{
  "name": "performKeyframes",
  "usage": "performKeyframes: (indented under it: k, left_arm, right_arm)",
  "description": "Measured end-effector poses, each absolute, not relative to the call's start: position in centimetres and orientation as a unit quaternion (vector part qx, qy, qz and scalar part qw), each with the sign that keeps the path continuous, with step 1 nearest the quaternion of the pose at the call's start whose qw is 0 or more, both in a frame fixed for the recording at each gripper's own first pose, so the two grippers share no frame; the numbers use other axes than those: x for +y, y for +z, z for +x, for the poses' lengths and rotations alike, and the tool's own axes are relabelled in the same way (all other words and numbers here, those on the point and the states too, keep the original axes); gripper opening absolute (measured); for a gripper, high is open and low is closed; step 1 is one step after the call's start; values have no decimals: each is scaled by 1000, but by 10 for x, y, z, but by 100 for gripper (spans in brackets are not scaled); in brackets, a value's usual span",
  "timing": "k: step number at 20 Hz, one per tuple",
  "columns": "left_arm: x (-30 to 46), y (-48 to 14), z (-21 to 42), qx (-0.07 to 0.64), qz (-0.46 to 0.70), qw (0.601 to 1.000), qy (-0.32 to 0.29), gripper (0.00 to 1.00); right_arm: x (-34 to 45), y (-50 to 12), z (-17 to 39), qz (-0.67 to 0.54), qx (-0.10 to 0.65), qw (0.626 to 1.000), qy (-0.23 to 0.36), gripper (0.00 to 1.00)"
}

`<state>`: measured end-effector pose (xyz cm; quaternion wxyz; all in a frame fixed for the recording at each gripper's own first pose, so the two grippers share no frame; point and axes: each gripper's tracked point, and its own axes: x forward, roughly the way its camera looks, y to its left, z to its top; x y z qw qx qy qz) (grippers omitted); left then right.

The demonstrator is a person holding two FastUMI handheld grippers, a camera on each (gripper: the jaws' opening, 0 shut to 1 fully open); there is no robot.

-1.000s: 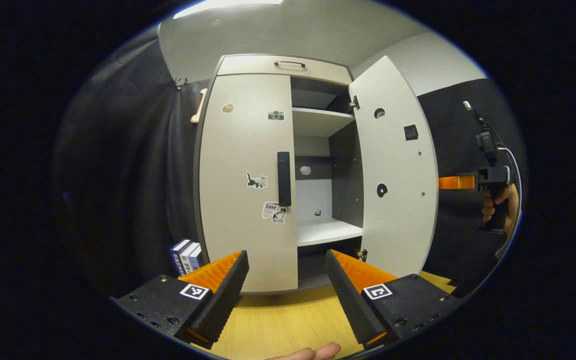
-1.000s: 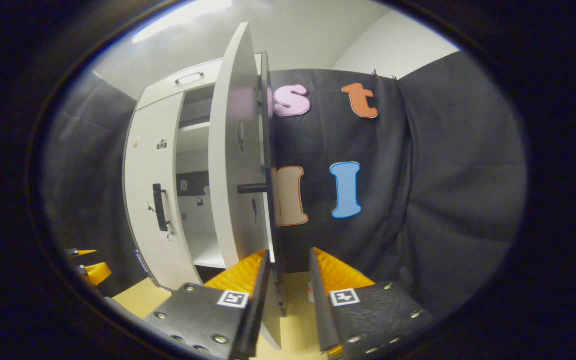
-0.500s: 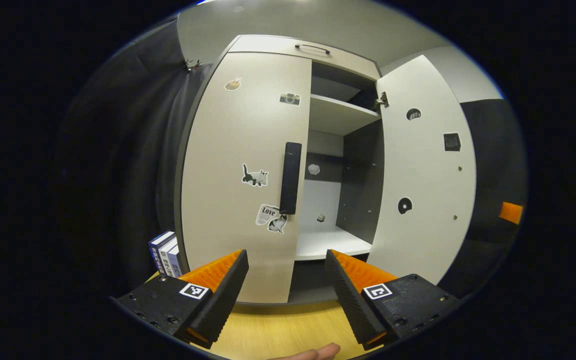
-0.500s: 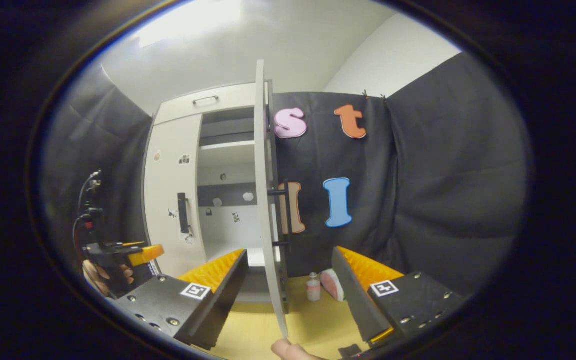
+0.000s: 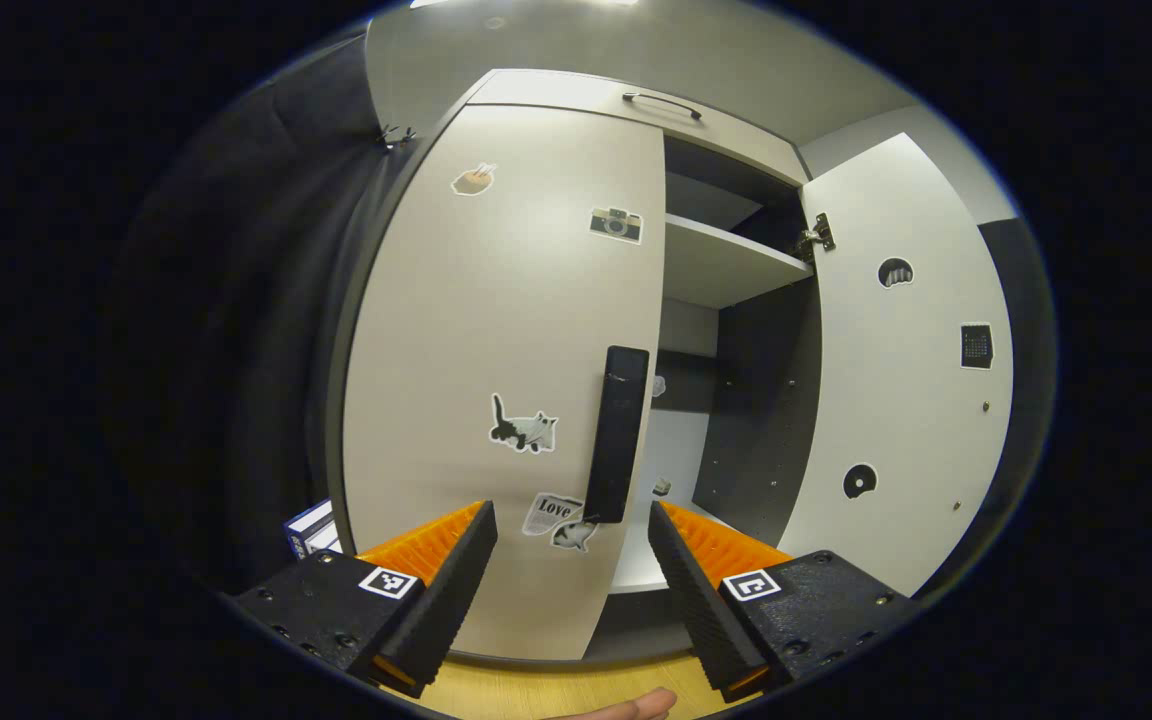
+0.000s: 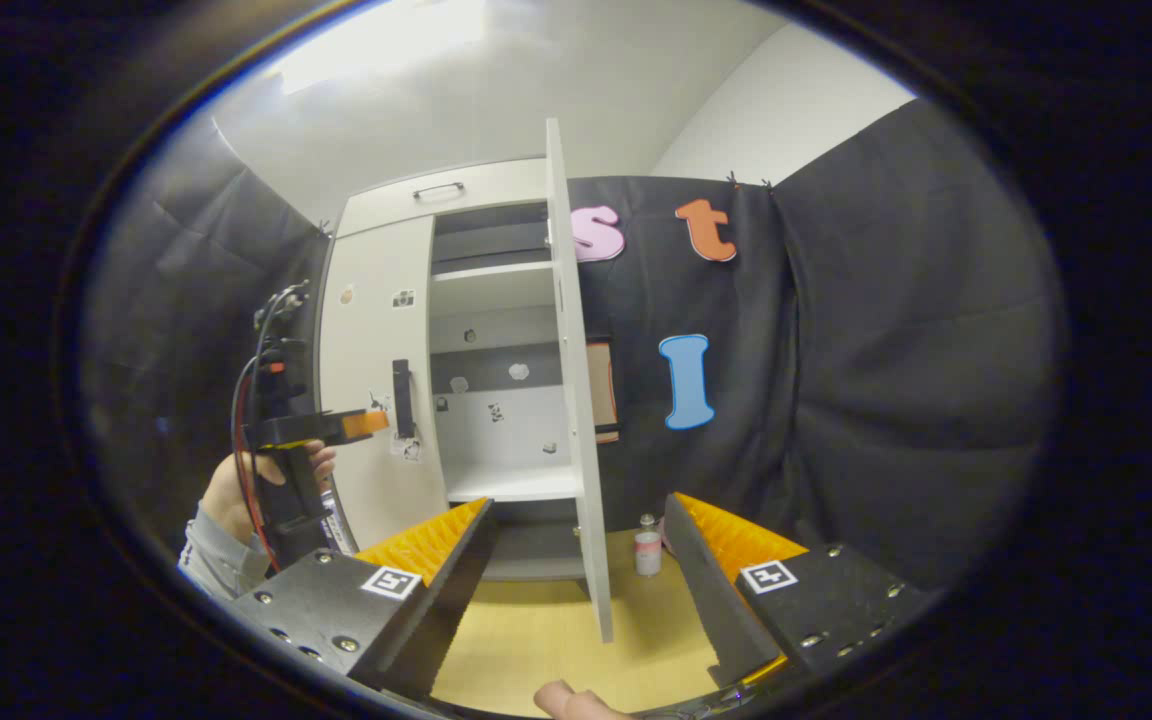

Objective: Open the right door of the double-door shoe cabinet with the right hand, and open the left door with the left hand.

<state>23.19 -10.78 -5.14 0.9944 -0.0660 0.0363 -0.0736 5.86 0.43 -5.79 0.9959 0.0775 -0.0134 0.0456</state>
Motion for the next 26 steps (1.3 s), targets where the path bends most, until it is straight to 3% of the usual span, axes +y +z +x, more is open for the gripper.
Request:
performKeyframes:
  k: [14, 16, 18, 19, 20, 26]
  left_arm:
    - [-138, -49, 313, 67, 2, 997, -48, 94]
    - [-135, -43, 316, 50, 14, 998, -33, 90]
    - [-124, -45, 319, 51, 22, 998, 2, 76]
    - [-124, -44, 317, 53, 25, 998, 2, 61]
    - [-124, -43, 319, 50, 16, 999, 3, 55]
    - [-125, -46, 320, 63, 7, 998, 5, 54]
  right_arm:
    - [-2, -92, 35, 86, -3, 996, 24, 97]
    - [-6, -96, 35, 91, 2, 996, 18, 100]
    - [-10, -95, 33, 95, 2, 995, 11, 100]
    - [-11, -96, 31, 96, 3, 995, 10, 100]
    - [-12, -95, 30, 98, 3, 995, 8, 100]
    - [-16, -107, 11, 95, 21, 995, -20, 100]
